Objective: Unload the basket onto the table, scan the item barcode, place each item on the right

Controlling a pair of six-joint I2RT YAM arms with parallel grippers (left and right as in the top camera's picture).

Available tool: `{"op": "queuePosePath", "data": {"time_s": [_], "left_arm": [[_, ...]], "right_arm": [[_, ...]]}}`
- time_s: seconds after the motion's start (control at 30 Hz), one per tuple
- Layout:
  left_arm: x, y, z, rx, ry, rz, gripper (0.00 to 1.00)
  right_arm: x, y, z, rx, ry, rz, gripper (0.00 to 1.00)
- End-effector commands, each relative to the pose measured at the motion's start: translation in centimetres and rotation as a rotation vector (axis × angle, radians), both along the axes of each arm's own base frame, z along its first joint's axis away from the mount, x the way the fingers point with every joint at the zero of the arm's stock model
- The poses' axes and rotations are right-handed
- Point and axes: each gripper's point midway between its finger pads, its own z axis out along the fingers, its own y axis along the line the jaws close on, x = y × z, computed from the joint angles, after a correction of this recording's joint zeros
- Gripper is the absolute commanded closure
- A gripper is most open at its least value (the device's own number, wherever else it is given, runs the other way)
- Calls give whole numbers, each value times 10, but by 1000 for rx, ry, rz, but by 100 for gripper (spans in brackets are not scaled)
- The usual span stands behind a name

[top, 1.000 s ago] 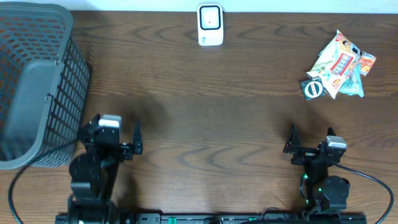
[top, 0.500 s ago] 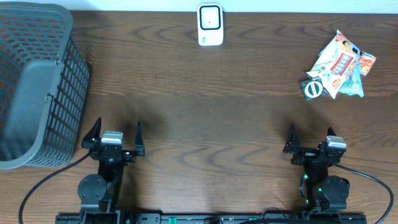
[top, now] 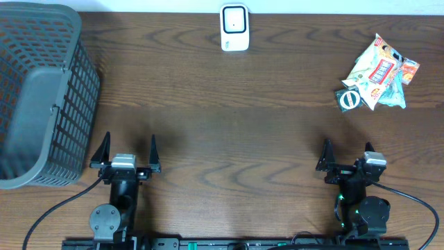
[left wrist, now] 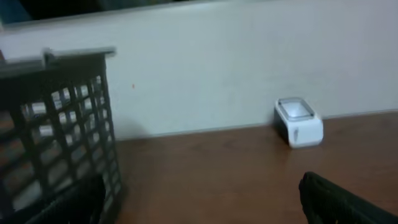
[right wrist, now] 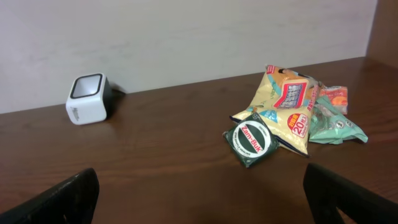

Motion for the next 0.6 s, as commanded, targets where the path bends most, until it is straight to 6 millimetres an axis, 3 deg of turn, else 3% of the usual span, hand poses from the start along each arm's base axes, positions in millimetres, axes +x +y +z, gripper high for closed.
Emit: {"op": "queuePosePath", "data": {"time_s": [0.0,0.2,0.57], "left_arm": [[1,5,-21,7,79,28,2],[-1,5,-66,-13,263,29,2],[-1,10,-68,-198,277,58,2]], "right_arm": [[0,-1,0,-11,0,-2,1],[0,-1,0,-11,0,-2,1],[0,-1,0,-11,0,-2,1]]}}
